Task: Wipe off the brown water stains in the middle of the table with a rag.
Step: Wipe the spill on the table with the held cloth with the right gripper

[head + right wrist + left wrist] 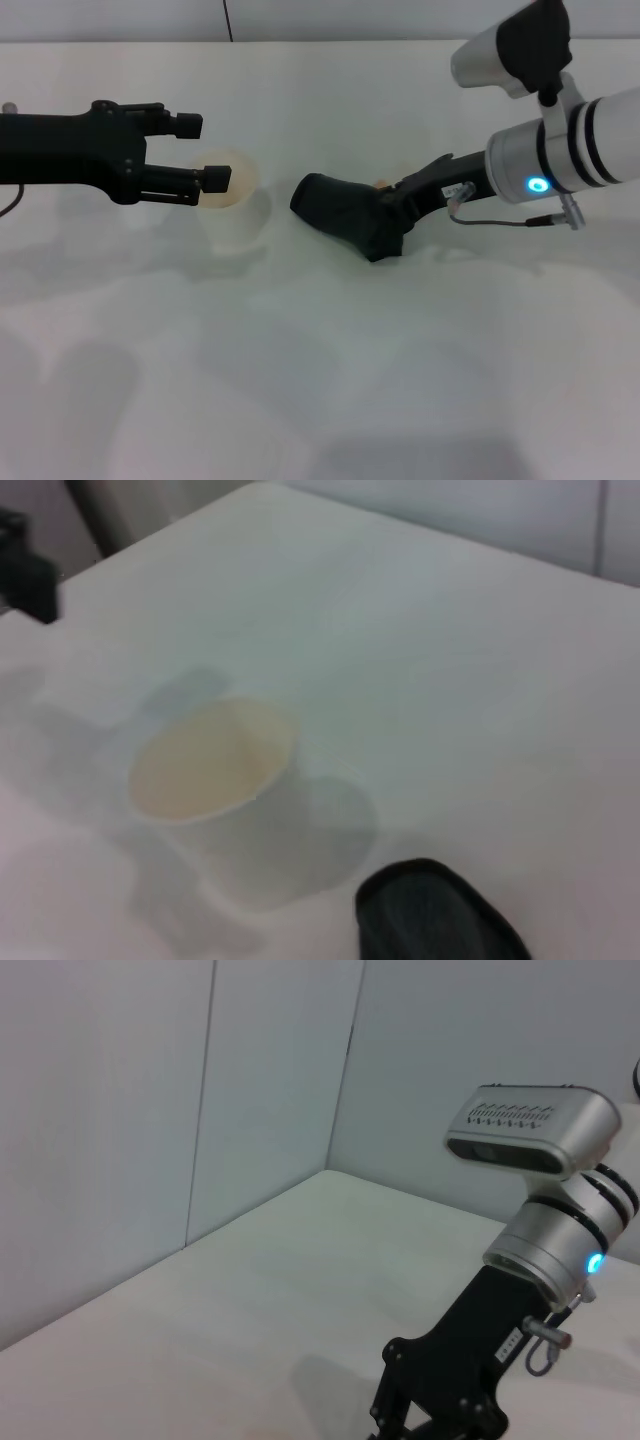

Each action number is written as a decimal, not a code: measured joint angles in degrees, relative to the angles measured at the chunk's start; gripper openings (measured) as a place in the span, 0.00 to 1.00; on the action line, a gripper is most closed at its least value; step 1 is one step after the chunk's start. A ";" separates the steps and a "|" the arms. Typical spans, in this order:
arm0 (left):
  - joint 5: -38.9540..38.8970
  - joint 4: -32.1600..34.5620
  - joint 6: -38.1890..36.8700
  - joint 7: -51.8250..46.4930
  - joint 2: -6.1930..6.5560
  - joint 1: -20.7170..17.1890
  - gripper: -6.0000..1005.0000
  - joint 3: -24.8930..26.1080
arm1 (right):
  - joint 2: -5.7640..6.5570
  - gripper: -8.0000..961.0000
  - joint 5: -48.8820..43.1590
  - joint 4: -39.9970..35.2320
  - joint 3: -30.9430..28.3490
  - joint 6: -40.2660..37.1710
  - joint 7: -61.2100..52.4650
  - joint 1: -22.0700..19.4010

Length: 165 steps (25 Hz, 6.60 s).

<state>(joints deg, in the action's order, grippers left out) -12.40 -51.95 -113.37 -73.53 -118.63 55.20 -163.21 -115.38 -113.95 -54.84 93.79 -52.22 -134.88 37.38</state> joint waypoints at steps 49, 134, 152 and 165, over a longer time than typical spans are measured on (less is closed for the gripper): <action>-0.52 0.45 -0.03 0.25 -0.26 -0.27 0.87 0.00 | -0.44 0.08 -0.48 -0.93 3.44 -6.66 0.04 0.61; -1.71 0.17 0.17 0.21 -0.28 -0.88 0.87 0.00 | -0.26 0.09 -3.54 0.75 -1.55 1.47 -1.74 -1.43; -2.12 0.10 0.17 0.05 -0.28 -1.01 0.87 0.00 | -0.12 0.10 -3.34 -4.15 1.30 -4.83 -1.90 -3.22; -2.11 0.09 0.17 0.14 -0.28 -0.97 0.87 0.00 | 0.25 0.10 -4.75 -7.75 -0.33 -6.25 -1.89 -7.50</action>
<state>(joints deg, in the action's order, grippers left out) -14.51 -51.86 -113.20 -73.40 -118.91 54.23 -163.21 -115.13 -118.70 -62.59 93.46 -58.47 -136.77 29.88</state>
